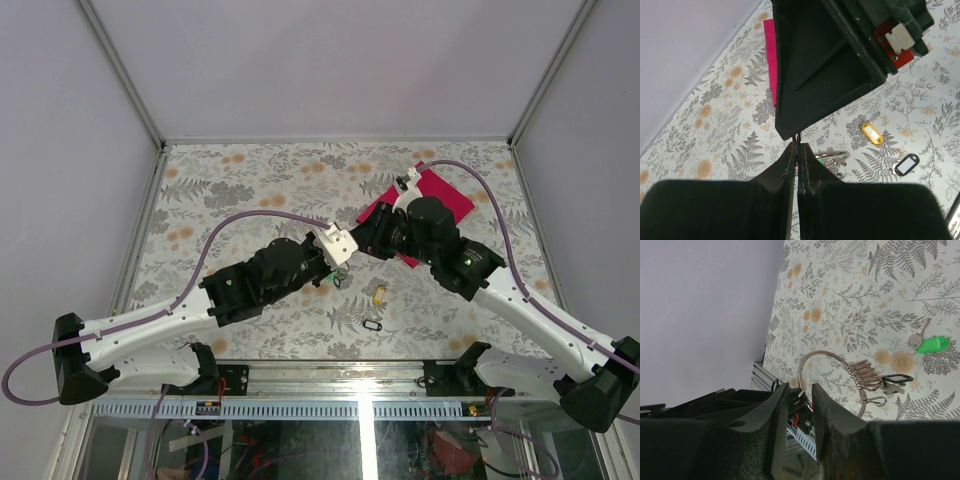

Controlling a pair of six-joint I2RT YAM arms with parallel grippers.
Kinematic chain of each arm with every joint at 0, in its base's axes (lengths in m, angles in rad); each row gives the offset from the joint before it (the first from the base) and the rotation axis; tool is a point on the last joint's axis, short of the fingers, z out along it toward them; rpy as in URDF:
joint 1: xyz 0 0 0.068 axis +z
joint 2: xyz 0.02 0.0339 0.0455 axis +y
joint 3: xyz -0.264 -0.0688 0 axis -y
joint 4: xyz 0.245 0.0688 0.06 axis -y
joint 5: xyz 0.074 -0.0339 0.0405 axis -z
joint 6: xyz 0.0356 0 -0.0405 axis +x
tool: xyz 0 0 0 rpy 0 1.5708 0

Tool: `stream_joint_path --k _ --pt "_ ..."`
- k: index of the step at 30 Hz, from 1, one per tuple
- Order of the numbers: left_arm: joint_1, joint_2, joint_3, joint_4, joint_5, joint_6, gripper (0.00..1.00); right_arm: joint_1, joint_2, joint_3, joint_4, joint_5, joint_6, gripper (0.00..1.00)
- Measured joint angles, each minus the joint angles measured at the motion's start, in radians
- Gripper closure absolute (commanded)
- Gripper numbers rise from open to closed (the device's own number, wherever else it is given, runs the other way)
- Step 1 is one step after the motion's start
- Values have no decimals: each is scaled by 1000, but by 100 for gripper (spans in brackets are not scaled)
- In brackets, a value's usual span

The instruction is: Put the keys on the keyring

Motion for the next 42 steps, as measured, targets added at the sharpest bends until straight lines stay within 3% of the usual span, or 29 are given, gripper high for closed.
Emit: stream_joint_path --k 7,10,13,23,34,42 --pt "-1 0 0 0 -11 0 100 0 14 -2 9 -19 12 100" --pt "-5 -1 0 0 -20 0 100 0 15 -6 20 -20 13 100" --pt "-5 -2 0 0 -23 0 87 0 14 -11 33 -20 9 100" --pt "-6 -60 -4 43 5 -34 60 0 -84 -39 107 -24 -79 100" --pt "-6 -144 -35 101 44 -100 54 0 -187 -72 245 -100 -229 100" --pt "-6 -150 -35 131 50 -102 51 0 -189 -74 251 -143 -273 100"
